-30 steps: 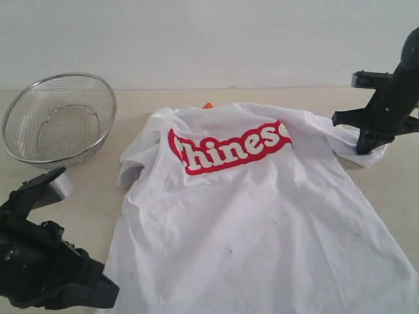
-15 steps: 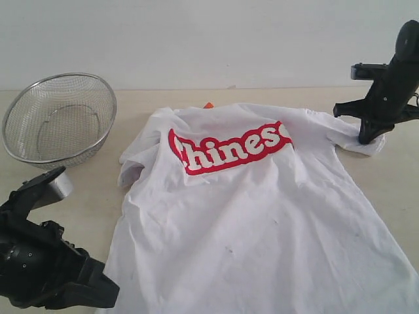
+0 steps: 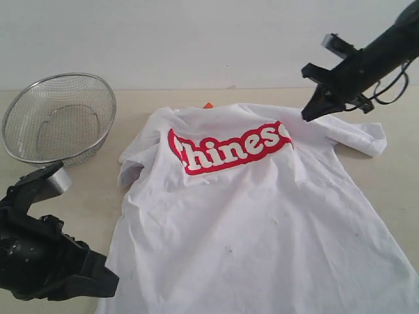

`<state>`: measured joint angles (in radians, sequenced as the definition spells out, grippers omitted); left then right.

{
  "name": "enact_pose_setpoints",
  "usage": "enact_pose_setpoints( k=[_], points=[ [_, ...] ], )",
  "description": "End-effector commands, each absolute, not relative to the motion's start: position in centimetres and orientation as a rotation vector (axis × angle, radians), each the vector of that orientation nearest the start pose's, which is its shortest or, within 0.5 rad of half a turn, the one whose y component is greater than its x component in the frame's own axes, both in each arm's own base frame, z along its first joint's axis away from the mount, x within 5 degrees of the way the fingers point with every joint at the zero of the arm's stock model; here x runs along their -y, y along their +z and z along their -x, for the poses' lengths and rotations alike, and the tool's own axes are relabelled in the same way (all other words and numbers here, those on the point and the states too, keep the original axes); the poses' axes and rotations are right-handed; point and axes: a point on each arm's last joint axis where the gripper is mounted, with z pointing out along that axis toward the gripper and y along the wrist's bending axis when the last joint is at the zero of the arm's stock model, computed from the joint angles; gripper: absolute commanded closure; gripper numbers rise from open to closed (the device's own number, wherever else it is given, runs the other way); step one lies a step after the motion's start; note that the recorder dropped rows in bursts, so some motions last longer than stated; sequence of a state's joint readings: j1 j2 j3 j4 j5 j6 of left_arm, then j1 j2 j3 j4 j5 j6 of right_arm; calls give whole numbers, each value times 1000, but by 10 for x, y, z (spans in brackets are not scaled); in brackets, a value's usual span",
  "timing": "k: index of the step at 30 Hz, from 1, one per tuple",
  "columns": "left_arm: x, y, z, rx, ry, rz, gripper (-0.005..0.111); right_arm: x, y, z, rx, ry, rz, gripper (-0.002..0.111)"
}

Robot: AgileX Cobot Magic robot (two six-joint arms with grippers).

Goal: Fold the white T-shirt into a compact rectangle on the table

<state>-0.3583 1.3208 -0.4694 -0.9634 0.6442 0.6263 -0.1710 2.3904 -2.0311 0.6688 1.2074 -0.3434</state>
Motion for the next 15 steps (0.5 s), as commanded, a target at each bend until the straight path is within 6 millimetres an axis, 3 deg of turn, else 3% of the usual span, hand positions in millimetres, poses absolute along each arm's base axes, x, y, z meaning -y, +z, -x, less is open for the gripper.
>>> enact_pose_setpoints(
  k=[1,9,15],
  points=[
    [112,179,-169,-2732,-867,-321,88,-32,174,-496,-2774,850,156,108],
    [111,179,-171,-2720,-852,-325,88,-95,169,-488,-2824,792,350,108],
    [111,179,-171,-2719,-849,-323,88,-117,162,-480,-2912,586,435,108]
  ],
)
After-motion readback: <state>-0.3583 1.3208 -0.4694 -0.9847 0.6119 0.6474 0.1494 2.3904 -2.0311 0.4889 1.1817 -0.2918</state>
